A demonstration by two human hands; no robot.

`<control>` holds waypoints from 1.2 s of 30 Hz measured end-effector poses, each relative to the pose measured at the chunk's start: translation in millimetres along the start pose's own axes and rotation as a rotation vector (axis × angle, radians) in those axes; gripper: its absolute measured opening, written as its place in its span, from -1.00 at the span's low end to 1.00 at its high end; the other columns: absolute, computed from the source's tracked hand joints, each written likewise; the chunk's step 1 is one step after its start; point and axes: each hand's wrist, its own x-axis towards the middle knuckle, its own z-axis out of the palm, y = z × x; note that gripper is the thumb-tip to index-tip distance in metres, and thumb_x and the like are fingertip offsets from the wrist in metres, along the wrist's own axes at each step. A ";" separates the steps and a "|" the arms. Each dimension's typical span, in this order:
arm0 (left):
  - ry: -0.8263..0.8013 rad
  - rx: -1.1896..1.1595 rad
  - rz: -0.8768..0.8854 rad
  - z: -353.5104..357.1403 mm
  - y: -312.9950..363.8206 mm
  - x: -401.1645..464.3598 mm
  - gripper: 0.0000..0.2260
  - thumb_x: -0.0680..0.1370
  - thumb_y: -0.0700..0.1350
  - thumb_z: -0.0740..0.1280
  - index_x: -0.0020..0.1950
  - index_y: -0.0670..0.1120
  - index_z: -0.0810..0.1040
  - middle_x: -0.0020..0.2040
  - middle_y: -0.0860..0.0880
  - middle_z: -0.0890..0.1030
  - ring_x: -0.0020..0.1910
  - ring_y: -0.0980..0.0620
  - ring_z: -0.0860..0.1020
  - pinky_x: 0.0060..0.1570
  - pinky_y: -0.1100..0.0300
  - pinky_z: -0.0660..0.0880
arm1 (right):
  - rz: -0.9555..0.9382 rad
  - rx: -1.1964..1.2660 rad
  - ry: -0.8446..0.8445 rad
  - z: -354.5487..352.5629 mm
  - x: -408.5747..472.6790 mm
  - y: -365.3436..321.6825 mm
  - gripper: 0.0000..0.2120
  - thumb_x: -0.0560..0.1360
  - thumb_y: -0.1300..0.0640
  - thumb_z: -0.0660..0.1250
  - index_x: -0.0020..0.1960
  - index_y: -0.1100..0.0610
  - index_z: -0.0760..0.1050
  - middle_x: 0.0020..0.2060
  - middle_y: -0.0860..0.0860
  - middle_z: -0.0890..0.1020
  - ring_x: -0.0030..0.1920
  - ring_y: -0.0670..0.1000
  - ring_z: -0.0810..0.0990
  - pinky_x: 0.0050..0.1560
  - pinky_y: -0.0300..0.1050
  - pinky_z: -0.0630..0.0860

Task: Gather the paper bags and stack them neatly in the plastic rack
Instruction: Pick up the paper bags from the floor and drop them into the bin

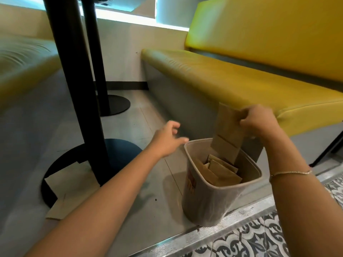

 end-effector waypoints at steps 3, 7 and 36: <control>-0.122 0.132 -0.165 1.6 -57.4 -19.6 -0.56 0.48 -0.04 0.42 0.32 -0.07 0.42 0.25 -0.05 0.51 0.19 0.03 0.48 0.10 0.25 0.38 | 0.056 -0.086 -0.195 33.0 -6.7 8.7 -0.71 0.51 0.25 0.26 0.23 0.16 0.48 -0.06 0.13 0.55 -0.05 0.16 0.59 0.00 0.07 0.59; -0.291 0.348 -0.374 -0.7 -143.9 -63.0 -0.60 0.45 -0.12 0.44 0.26 -0.10 0.47 0.16 -0.08 0.55 0.01 0.05 0.50 0.03 0.24 0.44 | -0.001 0.009 -0.156 73.8 -17.5 -8.6 -0.74 0.50 0.25 0.31 0.19 0.16 0.49 -0.04 0.09 0.54 -0.08 0.06 0.54 -0.12 -0.09 0.55; -0.263 -0.060 -0.808 -18.0 -297.8 -177.4 -0.52 0.27 -0.13 0.57 0.13 -0.14 0.51 0.08 -0.08 0.62 0.07 -0.05 0.57 0.15 0.07 0.49 | -0.367 -0.031 -1.059 313.2 -174.3 -114.8 -0.36 0.39 0.00 0.46 0.40 0.04 0.30 0.28 0.08 0.46 0.25 0.09 0.45 0.20 -0.10 0.42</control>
